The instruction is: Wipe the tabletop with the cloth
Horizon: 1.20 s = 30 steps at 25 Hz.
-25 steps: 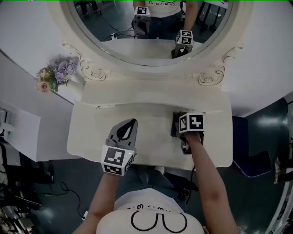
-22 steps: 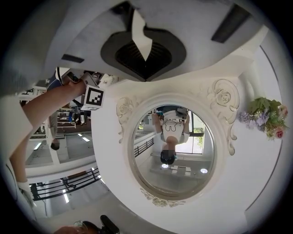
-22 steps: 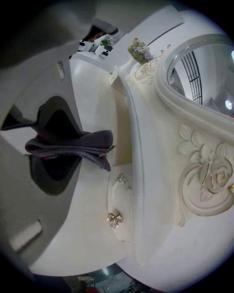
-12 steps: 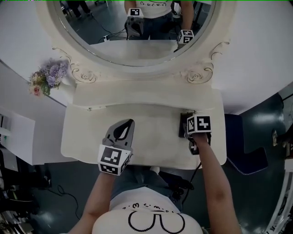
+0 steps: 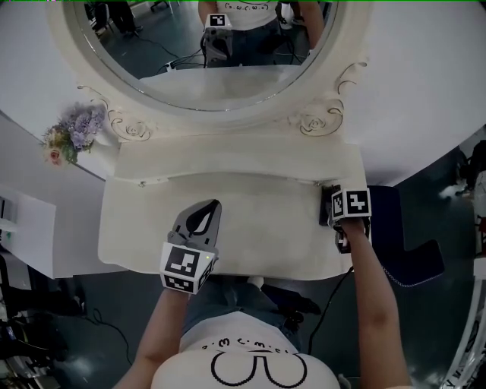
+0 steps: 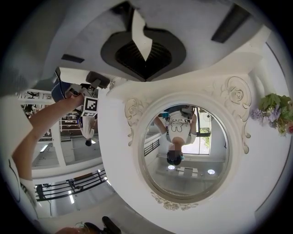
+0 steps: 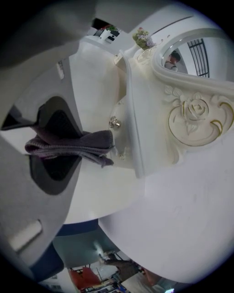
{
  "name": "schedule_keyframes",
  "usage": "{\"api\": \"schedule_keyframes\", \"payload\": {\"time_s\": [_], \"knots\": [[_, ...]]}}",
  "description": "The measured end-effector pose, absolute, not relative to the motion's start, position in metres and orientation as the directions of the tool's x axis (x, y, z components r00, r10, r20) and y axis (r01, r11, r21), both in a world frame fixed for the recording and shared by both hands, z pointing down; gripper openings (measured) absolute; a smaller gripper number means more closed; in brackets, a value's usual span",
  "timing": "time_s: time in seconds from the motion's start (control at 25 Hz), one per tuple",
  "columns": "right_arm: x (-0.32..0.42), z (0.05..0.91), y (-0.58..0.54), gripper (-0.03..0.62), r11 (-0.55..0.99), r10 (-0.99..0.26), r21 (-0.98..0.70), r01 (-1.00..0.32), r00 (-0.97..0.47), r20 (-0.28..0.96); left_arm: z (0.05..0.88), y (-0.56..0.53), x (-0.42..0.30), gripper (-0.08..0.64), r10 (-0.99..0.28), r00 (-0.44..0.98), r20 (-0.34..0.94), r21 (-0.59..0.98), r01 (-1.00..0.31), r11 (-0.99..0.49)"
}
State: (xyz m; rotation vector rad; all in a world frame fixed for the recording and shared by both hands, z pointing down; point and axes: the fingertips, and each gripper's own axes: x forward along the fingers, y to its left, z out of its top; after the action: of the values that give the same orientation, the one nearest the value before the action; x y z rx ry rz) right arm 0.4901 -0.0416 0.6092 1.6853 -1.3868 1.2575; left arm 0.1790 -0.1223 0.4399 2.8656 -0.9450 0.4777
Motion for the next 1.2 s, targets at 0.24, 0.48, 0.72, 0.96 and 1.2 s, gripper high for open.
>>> {"api": "schedule_keyframes", "payload": {"time_s": [0.24,0.48,0.72,0.96,1.2], "knots": [[0.536,0.608,-0.029,0.101,-0.282,-0.351,-0.026,-0.959,0.078,0.933,0.445,-0.118,0.180,-0.003,-0.566,0.754,0.332,-0.015,-0.596,-0.803],[0.570,0.604,-0.023,0.100,-0.235,-0.304,0.154,-0.960,0.223,0.926,0.449,-0.115,0.173,-0.003,-0.571,0.746,0.342,-0.021,-0.601,-0.799],[0.603,0.605,-0.010,0.092,-0.079,-0.217,0.496,-0.865,0.500,0.838,0.446,-0.114,0.154,-0.003,-0.576,0.743,0.342,-0.019,-0.607,-0.794],[0.589,0.566,0.002,0.091,-0.067,-0.249,0.664,-0.745,0.657,0.712,0.442,-0.115,0.125,-0.003,-0.576,0.751,0.323,0.000,-0.609,-0.793],[0.503,0.521,-0.017,0.091,-0.063,-0.367,0.663,-0.746,0.635,0.680,0.435,-0.119,0.088,-0.003,-0.573,0.762,0.302,0.029,-0.608,-0.794]]}}
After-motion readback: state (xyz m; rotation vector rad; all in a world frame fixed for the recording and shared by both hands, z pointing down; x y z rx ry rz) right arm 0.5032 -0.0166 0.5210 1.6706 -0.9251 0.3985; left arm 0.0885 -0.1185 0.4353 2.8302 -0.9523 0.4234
